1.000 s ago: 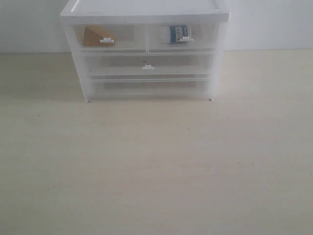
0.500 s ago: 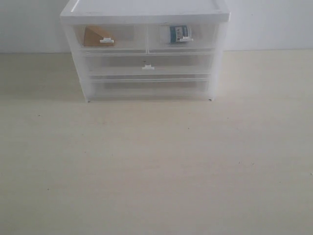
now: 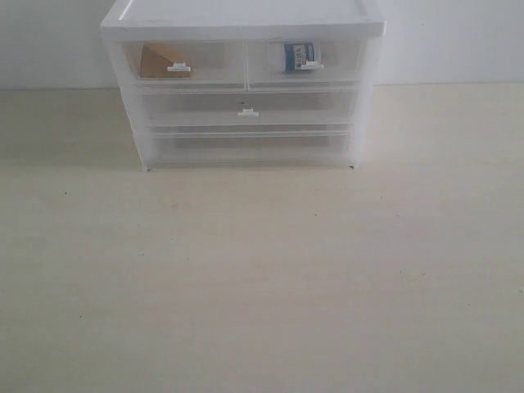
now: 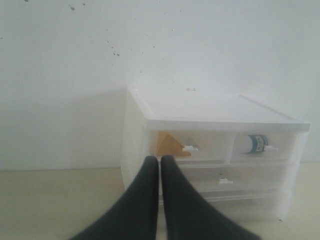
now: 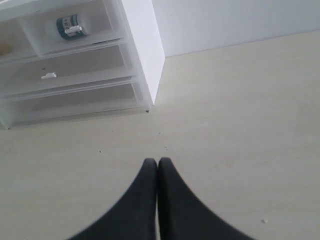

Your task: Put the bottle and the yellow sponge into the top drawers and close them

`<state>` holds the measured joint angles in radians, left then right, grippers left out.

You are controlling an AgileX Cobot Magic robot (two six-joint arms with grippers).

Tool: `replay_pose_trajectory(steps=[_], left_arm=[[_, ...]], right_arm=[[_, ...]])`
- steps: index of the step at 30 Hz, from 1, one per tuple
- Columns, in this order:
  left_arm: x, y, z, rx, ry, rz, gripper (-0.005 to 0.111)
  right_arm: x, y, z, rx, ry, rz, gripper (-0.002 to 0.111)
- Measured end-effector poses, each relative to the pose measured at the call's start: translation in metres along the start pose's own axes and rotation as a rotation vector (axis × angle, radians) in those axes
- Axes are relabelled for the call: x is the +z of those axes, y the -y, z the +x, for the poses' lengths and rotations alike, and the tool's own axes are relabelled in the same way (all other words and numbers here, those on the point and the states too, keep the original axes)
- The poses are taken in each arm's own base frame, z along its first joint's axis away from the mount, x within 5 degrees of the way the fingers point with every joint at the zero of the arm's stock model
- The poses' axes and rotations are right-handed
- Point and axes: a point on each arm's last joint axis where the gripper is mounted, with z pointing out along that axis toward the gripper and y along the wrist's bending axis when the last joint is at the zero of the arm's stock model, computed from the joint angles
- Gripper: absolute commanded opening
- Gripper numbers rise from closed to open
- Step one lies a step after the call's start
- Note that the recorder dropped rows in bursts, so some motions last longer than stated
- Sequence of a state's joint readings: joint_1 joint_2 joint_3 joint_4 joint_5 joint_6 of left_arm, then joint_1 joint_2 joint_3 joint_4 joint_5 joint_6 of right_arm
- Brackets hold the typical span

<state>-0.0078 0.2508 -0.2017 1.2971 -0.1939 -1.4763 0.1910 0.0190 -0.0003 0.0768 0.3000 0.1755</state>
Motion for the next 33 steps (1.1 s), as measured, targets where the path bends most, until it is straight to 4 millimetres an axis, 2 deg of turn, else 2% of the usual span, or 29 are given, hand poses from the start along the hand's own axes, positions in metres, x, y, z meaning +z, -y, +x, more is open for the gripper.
replay_pose_trajectory(steps=[12,15,18,27,33], left_arm=[[0.000,0.000,0.001,0.017,-0.001,0.000,0.004],[-0.001,-0.004,-0.001,0.014,0.038,-0.042,0.004],[-0.005,-0.011,-0.002,0.083,0.066,-0.122,0.004],[-0.028,-0.028,0.052,0.149,-0.044,-0.293,0.004],[-0.029,-0.031,0.061,0.151,-0.100,-0.336,0.004]], right_arm=[[0.000,0.000,0.000,0.000,0.002,0.000,0.000],[0.000,0.000,0.000,0.000,0.002,0.000,0.000],[0.000,0.000,0.000,0.000,0.002,0.000,0.000],[0.000,0.000,0.000,0.000,0.004,-0.001,0.000],[0.000,0.000,0.000,0.000,0.004,-0.001,0.000]])
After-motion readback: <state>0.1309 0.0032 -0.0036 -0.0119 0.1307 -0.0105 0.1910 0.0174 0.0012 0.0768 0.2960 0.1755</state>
